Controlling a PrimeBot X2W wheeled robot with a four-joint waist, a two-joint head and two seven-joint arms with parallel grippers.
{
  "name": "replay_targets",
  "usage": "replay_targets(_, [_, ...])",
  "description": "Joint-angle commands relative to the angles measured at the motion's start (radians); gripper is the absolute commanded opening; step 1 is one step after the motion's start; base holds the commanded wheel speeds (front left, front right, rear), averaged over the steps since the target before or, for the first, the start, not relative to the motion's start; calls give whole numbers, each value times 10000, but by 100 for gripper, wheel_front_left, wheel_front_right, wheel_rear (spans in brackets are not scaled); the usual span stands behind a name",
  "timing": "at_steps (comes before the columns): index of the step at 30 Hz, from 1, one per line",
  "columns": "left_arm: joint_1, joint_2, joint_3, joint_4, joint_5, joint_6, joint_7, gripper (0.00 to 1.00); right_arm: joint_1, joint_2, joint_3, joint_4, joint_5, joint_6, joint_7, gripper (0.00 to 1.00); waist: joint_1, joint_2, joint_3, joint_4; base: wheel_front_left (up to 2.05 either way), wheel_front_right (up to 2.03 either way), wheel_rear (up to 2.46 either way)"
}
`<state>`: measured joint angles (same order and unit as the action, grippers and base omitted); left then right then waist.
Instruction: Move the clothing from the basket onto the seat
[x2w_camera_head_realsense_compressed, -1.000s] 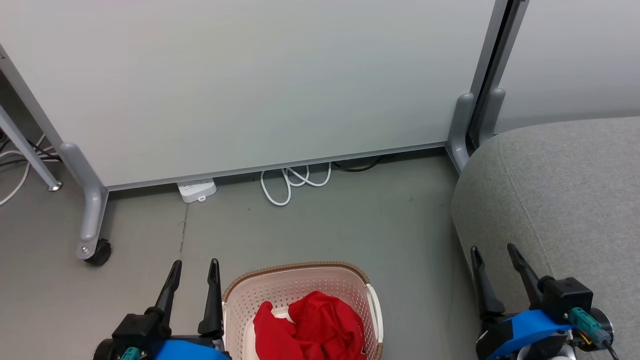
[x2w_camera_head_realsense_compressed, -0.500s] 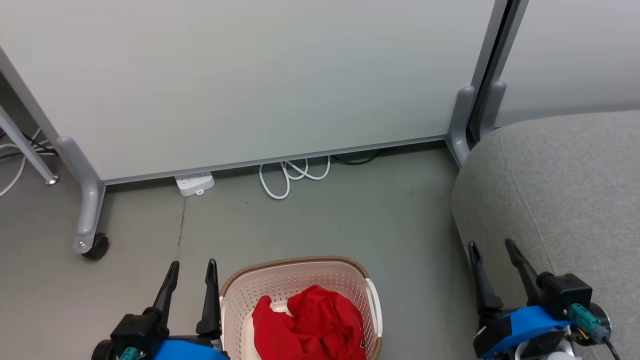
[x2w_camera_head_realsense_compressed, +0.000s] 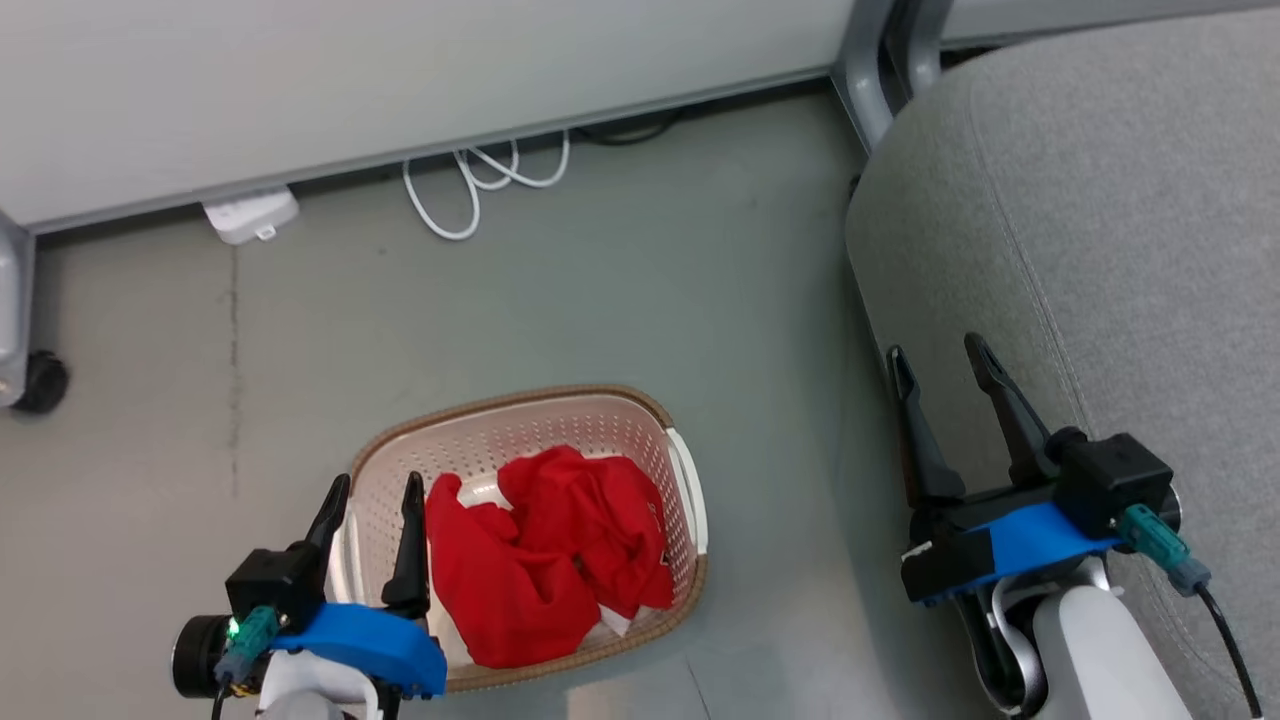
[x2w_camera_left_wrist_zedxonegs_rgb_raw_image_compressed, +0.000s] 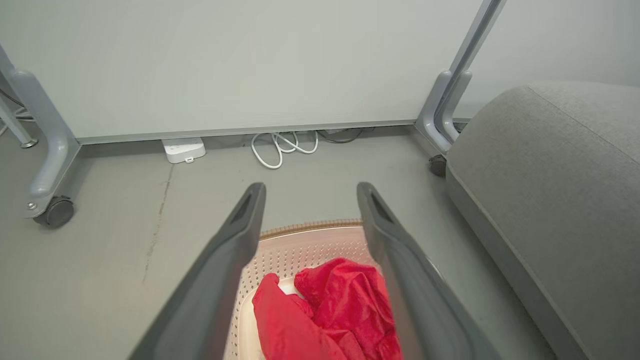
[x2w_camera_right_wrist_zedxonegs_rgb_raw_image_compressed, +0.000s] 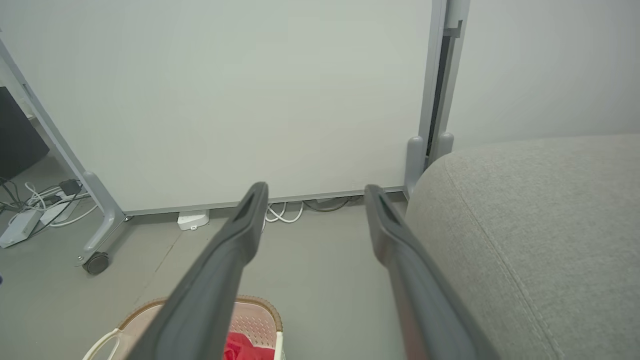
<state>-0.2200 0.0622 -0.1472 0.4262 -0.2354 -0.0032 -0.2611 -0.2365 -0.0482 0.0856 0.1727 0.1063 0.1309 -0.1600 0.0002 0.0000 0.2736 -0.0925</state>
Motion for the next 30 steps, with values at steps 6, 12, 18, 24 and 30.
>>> replay_targets(6, [-1694, 407, 14, 1755, 263, 366, 737, 100, -1039, -33, 534, 107, 607, -3, -510, 100, -2, 0, 2330, -1495, 0, 0, 0])
replay_targets(12, [-2735, 695, 173, 3162, 332, 875, 1584, 100, -1555, -29, 1208, 422, 1075, -3, -840, 100, -2, 0, 3142, -2131, 0, 0, 0])
replay_targets(18, [-3329, 921, 325, 4413, 237, 1217, 2141, 100, -1874, -29, 1809, 705, 1443, -3, -1004, 100, -2, 0, 3570, -2555, 0, 0, 0])
replay_targets(24, [-3622, 1085, 477, 5298, 51, 1352, 2330, 100, -2109, -27, 2184, 790, 1733, -3, -1058, 100, -2, 0, 3898, -2830, 0, 0, 0])
replay_targets(30, [-3902, 1198, 637, 5885, -156, 1513, 2484, 100, -2256, -29, 2321, 501, 2004, -3, -1058, 100, -2, 0, 4279, -3035, 0, 0, 0])
